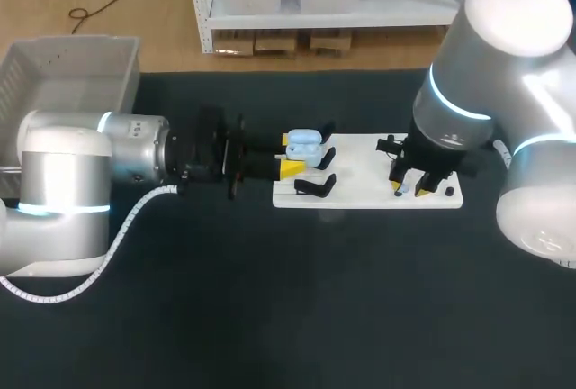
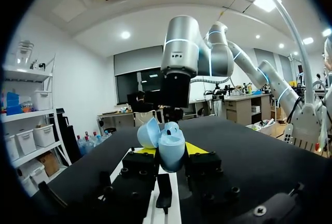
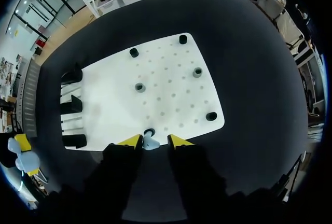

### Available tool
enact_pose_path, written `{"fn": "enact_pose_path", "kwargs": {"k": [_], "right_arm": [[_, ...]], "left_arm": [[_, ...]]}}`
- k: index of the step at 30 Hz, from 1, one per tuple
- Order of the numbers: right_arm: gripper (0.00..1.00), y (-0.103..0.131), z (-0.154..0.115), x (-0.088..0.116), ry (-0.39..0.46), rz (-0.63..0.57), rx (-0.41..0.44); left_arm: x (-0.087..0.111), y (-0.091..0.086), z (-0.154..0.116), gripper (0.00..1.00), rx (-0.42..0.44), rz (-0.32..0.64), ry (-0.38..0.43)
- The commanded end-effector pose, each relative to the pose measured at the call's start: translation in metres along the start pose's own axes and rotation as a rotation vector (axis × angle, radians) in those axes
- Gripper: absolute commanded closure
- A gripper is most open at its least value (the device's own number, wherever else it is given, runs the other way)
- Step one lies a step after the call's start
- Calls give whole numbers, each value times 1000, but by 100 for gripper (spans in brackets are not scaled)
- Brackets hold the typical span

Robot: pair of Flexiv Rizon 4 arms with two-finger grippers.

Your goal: Pick up each earbud case from the left stands, insert the matching earbuds, close the lid, and place the case in the box.

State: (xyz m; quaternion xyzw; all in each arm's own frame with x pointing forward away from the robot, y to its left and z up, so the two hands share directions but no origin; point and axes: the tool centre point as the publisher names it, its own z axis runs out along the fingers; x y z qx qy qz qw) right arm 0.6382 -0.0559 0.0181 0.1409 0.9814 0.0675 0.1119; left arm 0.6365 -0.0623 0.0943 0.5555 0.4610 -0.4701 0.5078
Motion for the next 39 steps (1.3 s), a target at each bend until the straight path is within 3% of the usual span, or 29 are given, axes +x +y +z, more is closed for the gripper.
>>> {"fn": "enact_pose_path", "kwargs": {"k": [1,12,19,30,39], "right_arm": [[70,1,3,0,-4,-1,-3],[74,3,5,-2,6,-6,-10],[100,4,5,-1,9,-6,-8],[100,7,-14,4,9,-13,-11],[100,10,-56,4,22,-33,-9]], "left_arm": [[0,0,-1,100,0,1,0],[0,0,-1,100,0,1,0],[0,0,-1,100,0,1,0],[0,0,-1,100,0,1,0],[0,0,-1,100,0,1,0]]}}
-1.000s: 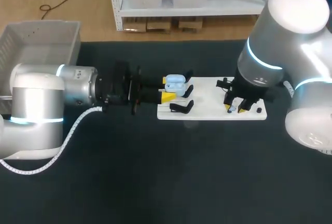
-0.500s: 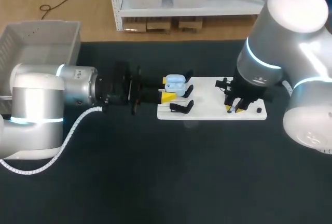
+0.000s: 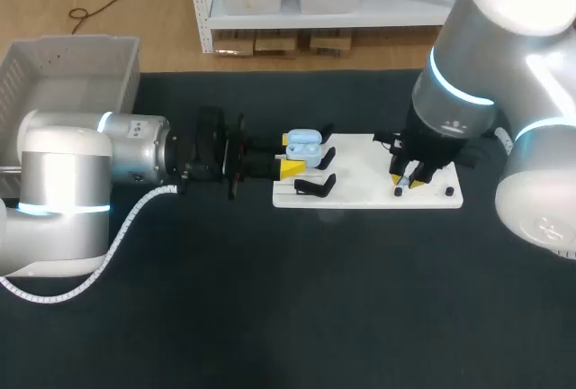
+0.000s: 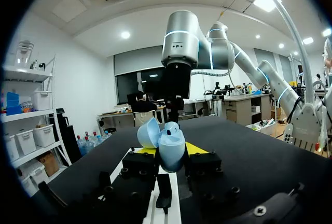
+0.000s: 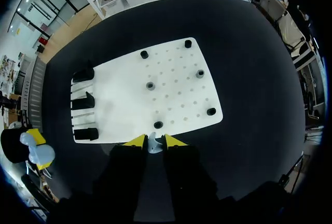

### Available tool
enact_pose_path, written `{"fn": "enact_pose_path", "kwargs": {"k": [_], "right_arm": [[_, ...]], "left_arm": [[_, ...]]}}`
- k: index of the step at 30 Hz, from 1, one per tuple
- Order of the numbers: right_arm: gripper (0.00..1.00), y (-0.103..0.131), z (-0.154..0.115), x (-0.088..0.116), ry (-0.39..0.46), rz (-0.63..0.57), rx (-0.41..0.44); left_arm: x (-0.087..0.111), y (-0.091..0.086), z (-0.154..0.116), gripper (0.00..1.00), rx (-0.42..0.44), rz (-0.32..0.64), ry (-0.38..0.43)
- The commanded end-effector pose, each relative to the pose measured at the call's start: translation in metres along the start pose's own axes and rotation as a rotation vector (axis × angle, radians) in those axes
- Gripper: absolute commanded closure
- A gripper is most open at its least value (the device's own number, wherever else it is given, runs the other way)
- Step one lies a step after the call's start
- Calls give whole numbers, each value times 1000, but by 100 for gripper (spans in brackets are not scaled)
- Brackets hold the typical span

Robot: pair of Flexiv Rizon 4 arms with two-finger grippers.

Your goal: Pick up each earbud case from the left stands, insert the matching earbuds, close the lid, and place the case in the box.

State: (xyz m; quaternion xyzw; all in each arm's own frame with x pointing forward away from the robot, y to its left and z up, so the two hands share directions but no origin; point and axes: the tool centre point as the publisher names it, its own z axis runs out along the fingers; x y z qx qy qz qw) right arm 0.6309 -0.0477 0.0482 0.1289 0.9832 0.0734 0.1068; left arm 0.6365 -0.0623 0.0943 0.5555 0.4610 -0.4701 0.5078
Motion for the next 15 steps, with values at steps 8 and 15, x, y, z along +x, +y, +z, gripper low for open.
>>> {"fn": "enact_pose_path", "kwargs": {"k": [8,15], "right_arm": [[100,17,-79,-8,7,-121,-7],[100,42,-110,-10,-19,-301,-4]], "left_arm": [[0,0,-1,100,0,1,-1],[0,0,-1,100,0,1,-1]]}}
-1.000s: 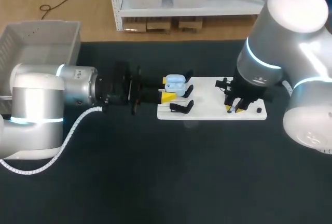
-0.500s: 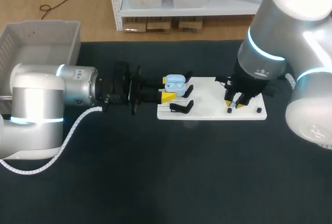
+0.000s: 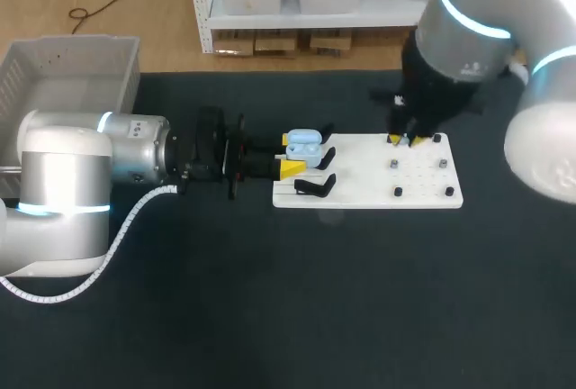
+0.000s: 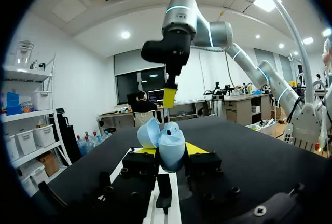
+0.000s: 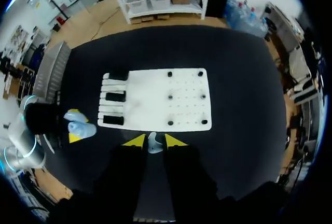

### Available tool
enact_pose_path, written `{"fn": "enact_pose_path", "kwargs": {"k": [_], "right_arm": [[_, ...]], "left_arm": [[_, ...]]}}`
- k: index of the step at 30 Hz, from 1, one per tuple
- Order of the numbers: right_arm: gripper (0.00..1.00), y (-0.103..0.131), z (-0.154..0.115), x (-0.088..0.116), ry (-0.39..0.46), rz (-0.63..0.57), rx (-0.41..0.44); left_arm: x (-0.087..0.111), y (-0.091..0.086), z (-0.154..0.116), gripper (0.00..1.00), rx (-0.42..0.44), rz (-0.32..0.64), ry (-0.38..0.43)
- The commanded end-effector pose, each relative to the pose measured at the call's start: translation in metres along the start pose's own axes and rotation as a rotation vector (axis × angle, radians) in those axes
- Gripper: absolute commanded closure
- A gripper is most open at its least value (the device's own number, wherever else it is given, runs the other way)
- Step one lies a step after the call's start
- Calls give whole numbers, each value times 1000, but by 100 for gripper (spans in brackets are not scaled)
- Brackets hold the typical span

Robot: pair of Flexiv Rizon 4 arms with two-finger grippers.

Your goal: Pick up each earbud case from the left stands, insert the matching earbuds, close the lid, and place the case in the box.

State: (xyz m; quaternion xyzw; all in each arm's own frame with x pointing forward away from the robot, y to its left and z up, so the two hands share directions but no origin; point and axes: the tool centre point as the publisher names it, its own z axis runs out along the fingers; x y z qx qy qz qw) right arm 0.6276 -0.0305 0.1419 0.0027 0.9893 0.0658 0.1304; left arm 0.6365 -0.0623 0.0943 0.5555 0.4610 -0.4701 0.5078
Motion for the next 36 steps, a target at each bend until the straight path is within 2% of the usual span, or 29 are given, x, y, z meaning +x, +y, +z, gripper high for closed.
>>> {"fn": "enact_pose_path", "kwargs": {"k": [1,11,26,36], "right_arm": [[100,14,-23,-4,6,-65,15],[100,51,-39,-11,63,-201,-28],[100,100,-28,5,158,-354,-66],[100,118,-23,13,166,-404,-81]], "left_arm": [[0,0,-1,100,0,1,0],[0,0,-1,100,0,1,0],[0,0,-1,100,0,1,0],[0,0,-1,100,0,1,0]]}}
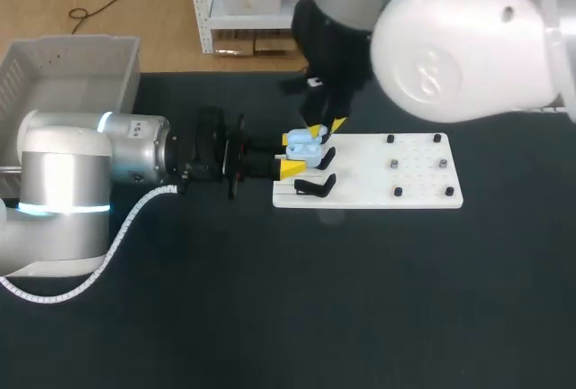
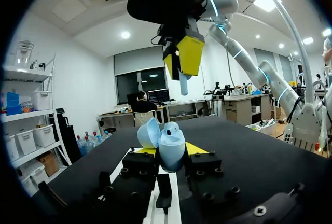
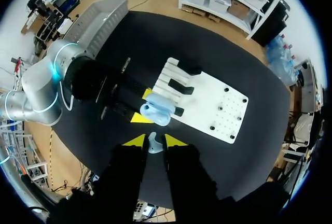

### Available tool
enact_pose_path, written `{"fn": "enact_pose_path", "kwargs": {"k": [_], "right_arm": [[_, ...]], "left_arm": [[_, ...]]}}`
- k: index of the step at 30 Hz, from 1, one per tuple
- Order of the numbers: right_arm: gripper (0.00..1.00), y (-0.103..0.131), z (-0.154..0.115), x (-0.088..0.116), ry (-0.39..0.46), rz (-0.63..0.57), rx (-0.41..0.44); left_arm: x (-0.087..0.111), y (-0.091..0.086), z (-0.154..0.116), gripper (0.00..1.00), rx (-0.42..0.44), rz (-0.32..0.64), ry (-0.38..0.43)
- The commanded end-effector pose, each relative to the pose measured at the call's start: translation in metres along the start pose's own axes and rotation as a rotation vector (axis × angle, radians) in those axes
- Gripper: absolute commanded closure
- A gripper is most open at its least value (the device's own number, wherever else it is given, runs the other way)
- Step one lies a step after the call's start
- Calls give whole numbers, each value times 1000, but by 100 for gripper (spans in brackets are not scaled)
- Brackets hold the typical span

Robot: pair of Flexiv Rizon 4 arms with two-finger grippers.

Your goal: Pick up each earbud case from the left stands, insert the matching earbuds, close the lid, and place the case in the box.

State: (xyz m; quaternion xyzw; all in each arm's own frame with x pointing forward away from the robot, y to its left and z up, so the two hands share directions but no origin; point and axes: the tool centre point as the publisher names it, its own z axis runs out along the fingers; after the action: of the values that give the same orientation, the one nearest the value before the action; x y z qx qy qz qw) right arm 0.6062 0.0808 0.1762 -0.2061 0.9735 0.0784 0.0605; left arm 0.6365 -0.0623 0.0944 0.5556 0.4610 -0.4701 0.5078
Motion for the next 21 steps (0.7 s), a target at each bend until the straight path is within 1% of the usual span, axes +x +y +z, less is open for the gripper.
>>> {"fn": "enact_pose_path", "kwargs": {"k": [1,17,21], "right_arm": [[100,2,1,-2,3,0,0],[100,2,1,-2,3,0,0],[100,3,0,-6,-3,-32,0]], "left_arm": [[0,0,-1,100,0,1,0],[0,0,-1,100,0,1,0],[0,0,-1,100,0,1,0]]}}
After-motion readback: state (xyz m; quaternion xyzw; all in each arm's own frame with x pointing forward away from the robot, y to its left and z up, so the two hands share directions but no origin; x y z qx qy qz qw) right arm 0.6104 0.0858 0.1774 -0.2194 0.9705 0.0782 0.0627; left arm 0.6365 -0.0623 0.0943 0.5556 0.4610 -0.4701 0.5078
